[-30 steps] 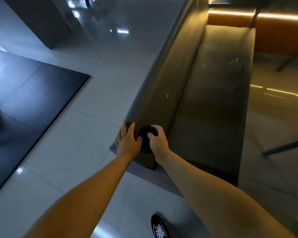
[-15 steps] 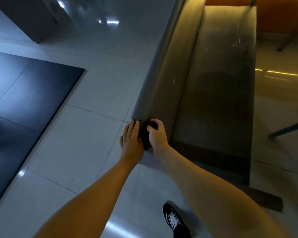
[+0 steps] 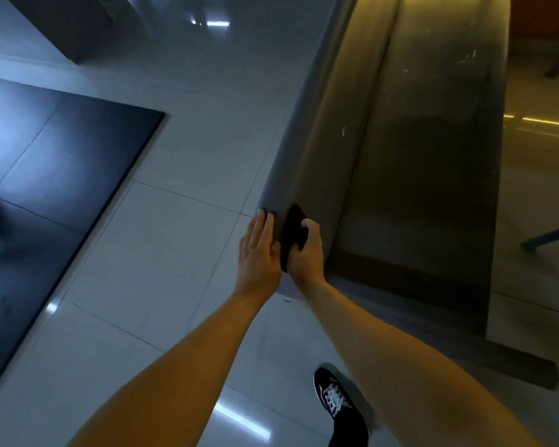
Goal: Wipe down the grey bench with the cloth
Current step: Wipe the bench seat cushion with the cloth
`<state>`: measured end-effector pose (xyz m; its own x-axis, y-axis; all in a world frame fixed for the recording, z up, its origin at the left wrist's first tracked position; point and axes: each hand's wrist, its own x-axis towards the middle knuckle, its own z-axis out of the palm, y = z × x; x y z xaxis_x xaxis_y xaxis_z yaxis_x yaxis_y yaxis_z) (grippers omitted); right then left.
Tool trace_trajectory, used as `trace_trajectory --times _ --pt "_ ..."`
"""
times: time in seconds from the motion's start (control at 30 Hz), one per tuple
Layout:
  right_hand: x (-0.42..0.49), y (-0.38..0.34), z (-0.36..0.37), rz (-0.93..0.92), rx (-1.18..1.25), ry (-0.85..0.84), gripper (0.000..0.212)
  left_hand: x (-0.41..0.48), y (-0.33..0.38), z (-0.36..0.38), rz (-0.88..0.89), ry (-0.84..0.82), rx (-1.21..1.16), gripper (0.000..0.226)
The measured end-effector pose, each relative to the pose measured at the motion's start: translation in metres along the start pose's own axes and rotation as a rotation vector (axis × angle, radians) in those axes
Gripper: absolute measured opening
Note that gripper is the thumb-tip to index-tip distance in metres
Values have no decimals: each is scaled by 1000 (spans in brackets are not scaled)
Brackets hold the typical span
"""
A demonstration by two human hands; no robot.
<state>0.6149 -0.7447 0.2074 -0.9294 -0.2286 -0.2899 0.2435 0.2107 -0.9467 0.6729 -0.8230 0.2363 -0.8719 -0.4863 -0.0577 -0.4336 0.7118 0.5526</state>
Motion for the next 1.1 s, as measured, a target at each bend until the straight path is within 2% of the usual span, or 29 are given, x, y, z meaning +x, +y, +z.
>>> trace_trajectory --times 0.17,0.27,0.33,0.43,0.53,0.6,0.67,0.77,0.9,1.0,1.1 --pt "2 16 -8 442 66 -64 24 -5 0 0 5 16 12 58" --pt "-4 16 -17 534 126 -112 39 -6 -2 -1 23 11 25 58" --pt "-6 5 -20 432 179 -124 49 -7 -5 -1 25 22 32 58" --pt "-5 -24 -22 150 255 -203 42 -11 -11 4 45 49 68 57" --pt "5 -44 -16 13 75 -240 36 -20 -16 13 -5 72 54 50" --pt "7 -41 -12 -4 -102 -210 34 -28 -17 20 -53 89 -3 49" --pt "-1 -27 -7 -27 -209 -169 42 -36 -16 28 -73 126 -62 55" --pt "-8 -3 -1 -85 -190 -84 40 -39 -10 39 -132 184 -191 68" --pt "-6 13 5 -115 -126 -70 38 -43 -4 49 -151 240 -291 76" --pt "-5 22 3 -125 -75 -78 42 -43 -2 52 -162 252 -362 76" --pt "3 31 -2 -173 -81 -124 44 -39 -1 54 -175 274 -397 68"
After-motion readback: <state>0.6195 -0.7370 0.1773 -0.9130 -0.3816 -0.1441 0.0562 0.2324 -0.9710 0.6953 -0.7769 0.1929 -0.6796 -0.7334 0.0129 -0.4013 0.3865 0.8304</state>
